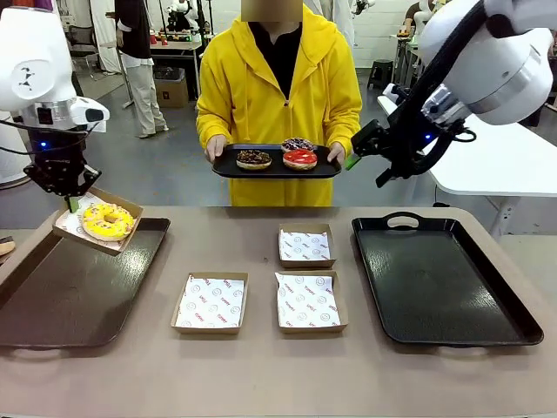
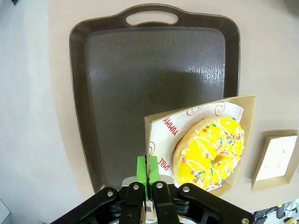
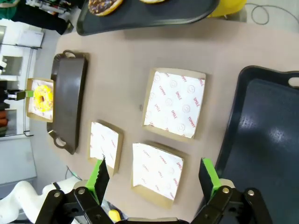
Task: Individually package the donuts and arrange them on the tray.
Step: Place the picked Paper togo box on the Handle tray while simultaneously picking up another Paper togo box from the table with the other hand.
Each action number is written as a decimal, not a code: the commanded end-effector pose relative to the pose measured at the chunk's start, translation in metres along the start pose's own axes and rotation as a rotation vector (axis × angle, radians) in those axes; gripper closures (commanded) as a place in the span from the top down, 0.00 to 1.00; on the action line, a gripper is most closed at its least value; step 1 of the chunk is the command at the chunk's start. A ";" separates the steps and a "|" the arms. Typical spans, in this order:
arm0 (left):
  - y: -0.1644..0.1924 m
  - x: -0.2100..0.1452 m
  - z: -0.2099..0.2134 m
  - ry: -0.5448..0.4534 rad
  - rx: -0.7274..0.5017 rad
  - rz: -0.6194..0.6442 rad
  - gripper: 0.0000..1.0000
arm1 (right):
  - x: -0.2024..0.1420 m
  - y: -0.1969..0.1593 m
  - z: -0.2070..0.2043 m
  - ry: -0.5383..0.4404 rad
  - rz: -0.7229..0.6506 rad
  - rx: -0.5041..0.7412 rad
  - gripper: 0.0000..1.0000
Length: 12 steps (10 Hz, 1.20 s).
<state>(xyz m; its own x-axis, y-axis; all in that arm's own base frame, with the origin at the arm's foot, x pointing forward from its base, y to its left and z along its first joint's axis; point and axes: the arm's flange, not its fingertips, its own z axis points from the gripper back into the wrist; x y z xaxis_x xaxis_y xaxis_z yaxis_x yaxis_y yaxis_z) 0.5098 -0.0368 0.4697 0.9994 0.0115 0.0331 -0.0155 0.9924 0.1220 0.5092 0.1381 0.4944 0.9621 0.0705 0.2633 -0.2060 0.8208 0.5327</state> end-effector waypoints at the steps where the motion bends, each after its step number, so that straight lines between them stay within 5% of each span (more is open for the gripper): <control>1: -0.009 -0.001 0.005 0.007 0.016 -0.010 0.01 | -0.002 -0.002 0.004 0.003 -0.015 -0.008 1.00; 11: -0.010 -0.001 0.002 0.007 0.005 -0.019 0.01 | 0.000 -0.001 0.001 -0.002 -0.003 0.001 1.00; 12: -0.006 0.002 -0.001 -0.009 0.011 -0.016 0.01 | 0.002 0.009 -0.010 0.031 0.010 -0.080 1.00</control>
<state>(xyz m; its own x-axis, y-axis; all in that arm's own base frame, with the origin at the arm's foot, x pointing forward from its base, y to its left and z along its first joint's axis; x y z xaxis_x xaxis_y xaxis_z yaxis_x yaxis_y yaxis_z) 0.5092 -0.0465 0.4695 0.9997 -0.0057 0.0237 0.0026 0.9919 0.1269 0.5089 0.1393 0.4931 0.9619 0.0831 0.2606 -0.2116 0.8299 0.5163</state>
